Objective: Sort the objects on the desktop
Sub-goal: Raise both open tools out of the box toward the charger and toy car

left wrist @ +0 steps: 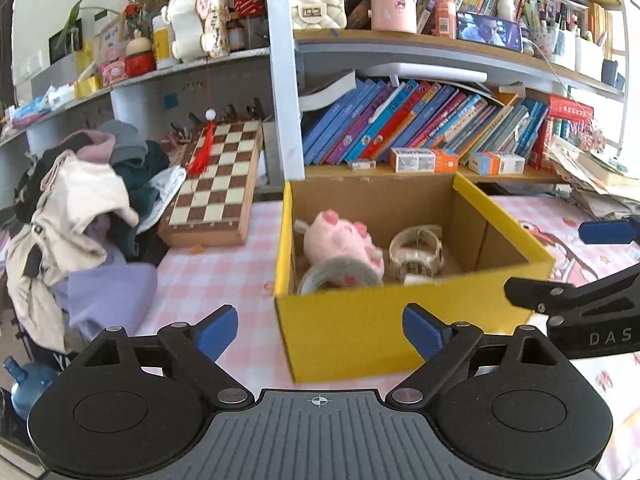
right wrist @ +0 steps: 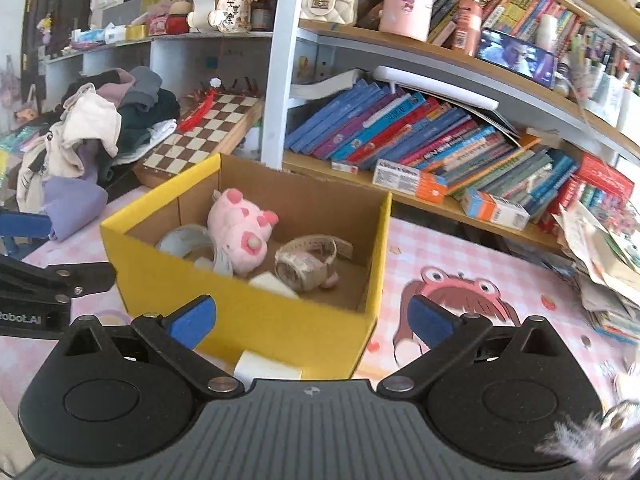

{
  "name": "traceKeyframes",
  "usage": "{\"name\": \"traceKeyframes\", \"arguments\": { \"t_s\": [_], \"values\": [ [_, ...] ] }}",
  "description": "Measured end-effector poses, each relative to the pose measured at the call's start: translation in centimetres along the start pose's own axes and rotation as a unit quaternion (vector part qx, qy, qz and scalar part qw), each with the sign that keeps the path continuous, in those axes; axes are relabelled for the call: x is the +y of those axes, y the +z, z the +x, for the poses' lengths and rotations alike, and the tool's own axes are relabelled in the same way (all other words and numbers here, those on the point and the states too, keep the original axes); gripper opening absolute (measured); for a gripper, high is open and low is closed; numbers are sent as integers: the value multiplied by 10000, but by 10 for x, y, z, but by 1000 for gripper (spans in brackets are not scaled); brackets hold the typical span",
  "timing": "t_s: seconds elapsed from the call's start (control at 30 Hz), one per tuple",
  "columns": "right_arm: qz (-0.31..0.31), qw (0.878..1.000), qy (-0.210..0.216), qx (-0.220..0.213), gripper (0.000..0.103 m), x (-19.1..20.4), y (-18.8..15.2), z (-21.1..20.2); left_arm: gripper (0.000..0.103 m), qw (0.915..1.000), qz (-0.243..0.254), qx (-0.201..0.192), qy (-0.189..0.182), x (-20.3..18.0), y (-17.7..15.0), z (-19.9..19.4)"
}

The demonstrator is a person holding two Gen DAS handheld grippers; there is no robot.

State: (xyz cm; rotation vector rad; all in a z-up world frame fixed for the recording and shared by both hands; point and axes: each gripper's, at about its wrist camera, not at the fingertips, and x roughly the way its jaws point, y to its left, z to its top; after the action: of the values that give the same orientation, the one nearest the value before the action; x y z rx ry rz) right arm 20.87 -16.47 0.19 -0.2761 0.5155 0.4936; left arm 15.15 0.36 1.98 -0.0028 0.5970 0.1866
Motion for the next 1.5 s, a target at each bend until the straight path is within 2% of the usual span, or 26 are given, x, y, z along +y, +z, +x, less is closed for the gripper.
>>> {"name": "traceKeyframes", "arguments": {
  "t_s": [0.23,0.47,0.7,0.93,1.03,1.1,1.17,1.23,1.5],
  "values": [
    [16,9994,-210,274,103,26,-35,-27,92,9996,-45,241,-144,12,-33,-25],
    [138,9975,-342,596,103,42,-63,-42,92,9984,134,437,-334,13,-55,-36],
    [266,9920,-319,1190,103,55,-83,-38,92,9951,439,712,-532,8,-71,-37],
    [240,9918,-335,1213,103,60,-87,-41,92,9932,608,737,-663,4,-74,-36],
    [347,9920,-365,1159,99,56,-87,-42,92,9929,604,753,-688,5,-74,-35],
    [407,9918,-425,1137,86,53,-87,-41,92,9928,596,791,-678,4,-75,-33],
    [495,9907,-412,1201,64,49,-89,-37,92,9925,600,830,-669,4,-77,-30],
    [580,9894,-364,1277,58,45,-91,-33,92,9921,650,836,-669,2,-77,-29],
    [541,9890,-292,1345,57,41,-94,-25,92,9898,785,915,-764,-4,-75,-21]
  ]
}}
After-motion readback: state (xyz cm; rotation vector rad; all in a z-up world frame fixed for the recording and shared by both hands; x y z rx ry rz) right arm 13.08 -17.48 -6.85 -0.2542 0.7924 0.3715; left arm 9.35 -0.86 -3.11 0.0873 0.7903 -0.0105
